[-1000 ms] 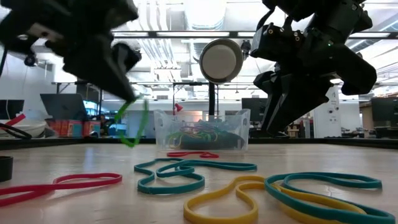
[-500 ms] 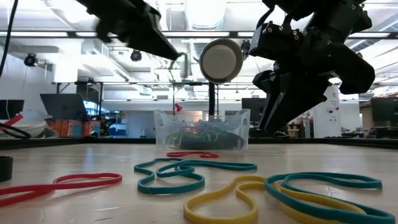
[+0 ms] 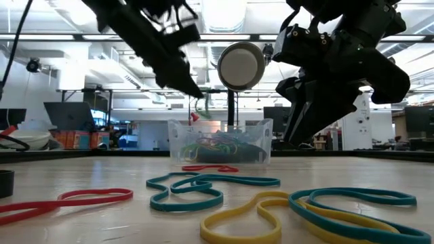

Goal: Pick and place rubber bands into bin
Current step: Put the green rubber band into the transparent bin

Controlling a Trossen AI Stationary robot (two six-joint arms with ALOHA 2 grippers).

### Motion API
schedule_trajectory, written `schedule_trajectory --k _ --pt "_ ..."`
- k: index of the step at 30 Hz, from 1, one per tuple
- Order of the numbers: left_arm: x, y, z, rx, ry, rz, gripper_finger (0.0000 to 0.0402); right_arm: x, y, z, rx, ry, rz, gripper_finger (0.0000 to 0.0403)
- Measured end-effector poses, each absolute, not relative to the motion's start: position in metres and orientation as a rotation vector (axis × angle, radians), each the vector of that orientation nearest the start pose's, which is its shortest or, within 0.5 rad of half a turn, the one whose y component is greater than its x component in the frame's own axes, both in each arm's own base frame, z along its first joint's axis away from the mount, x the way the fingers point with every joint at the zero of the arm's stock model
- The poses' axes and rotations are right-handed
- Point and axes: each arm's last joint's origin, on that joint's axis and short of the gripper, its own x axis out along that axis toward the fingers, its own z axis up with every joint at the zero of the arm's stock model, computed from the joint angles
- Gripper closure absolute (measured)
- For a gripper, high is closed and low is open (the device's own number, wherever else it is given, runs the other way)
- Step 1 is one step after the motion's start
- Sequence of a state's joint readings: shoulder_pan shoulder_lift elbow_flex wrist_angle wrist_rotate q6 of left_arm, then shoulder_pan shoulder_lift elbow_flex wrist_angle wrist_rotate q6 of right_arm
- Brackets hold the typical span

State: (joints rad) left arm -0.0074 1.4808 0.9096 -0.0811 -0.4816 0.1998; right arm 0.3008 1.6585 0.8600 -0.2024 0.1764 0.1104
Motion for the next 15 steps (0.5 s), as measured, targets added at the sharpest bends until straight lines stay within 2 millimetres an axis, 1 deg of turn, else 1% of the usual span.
schedule_trajectory --k 4,11,13,15 --pt "0.313 0.020 0.216 0.330 0.729 0.377 0.0402 0.296 0.087 0.152 -0.136 0.977 0.060 0.0326" --pt "0.316 0.022 0.210 0.293 0.737 0.380 0.0400 0.297 0.087 0.152 -0.135 0.977 0.060 0.0323" --pt "0.316 0.022 0.210 0.293 0.745 0.379 0.0391 0.297 0.087 0.152 -0.135 0.976 0.060 0.0326" --pt "0.315 0.022 0.209 0.292 0.751 0.373 0.0373 0.297 0.087 0.152 -0.136 0.976 0.060 0.0328"
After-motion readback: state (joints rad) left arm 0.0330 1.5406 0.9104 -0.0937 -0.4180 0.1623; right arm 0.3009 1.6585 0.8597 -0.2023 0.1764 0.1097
